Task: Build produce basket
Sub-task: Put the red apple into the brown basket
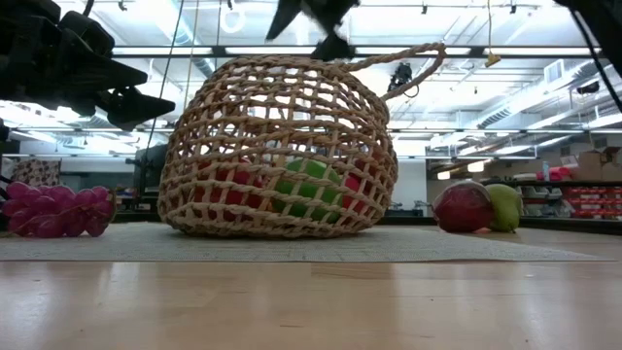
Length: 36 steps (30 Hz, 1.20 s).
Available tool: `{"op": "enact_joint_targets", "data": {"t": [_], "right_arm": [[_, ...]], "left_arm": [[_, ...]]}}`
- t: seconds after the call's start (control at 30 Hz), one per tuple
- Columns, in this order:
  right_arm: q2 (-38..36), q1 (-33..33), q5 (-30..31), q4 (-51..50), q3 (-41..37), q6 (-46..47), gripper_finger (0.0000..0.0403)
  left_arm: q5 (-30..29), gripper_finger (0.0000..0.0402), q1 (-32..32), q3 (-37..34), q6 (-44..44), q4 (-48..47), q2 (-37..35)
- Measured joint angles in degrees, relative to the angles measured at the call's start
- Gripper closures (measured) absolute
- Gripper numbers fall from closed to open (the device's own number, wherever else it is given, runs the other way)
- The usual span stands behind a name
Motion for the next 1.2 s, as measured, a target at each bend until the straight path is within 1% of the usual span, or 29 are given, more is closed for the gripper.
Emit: {"op": "enact_joint_targets", "data": {"t": [0.17, 0.3, 0.43, 0.73, 0.87, 0.97, 1.07, 1.2], "right_arm": [[-5.7, 3.1, 9.4, -4.2, 0.0, -0.3, 0.0003], [-8.3, 5.6, 12.6, -9.2, 0.0, 0.2, 0.0003], [-10.0, 7.6, 17.0, -15.1, 0.0, 2.5, 0.0003], [-10.6, 9.4, 19.2, -20.7, 0.0, 4.2, 0.0014], [-11.1, 9.8, 22.0, -25.5, 0.0, 6.4, 0.0016], [-11.4, 10.2, 22.3, -29.4, -0.2, 8.4, 0.0016], [-12.5, 10.5, 22.3, -29.1, -2.6, 8.9, 0.0016], [-16.2, 10.7, 21.9, -24.5, -10.5, 8.8, 0.0016]], "left_arm": [[0.0, 0.0015, 0.0, 0.0, 0.0, 0.0, 0.0], [0.0, 0.0015, 0.0, 0.0, 0.0, 0.0, 0.0], [0.0, 0.0015, 0.0, 0.0, 0.0, 0.0, 0.0], [0.0, 0.0015, 0.0, 0.0, 0.0, 0.0, 0.0], [0.0, 0.0015, 0.0, 0.0, 0.0, 0.0, 0.0], [0.0, 0.0015, 0.0, 0.0, 0.0, 0.0, 0.0], [0.0, 0.0015, 0.0, 0.0, 0.0, 0.0, 0.0], [0.0, 0.0015, 0.0, 0.0, 0.0, 0.0, 0.0]]}}
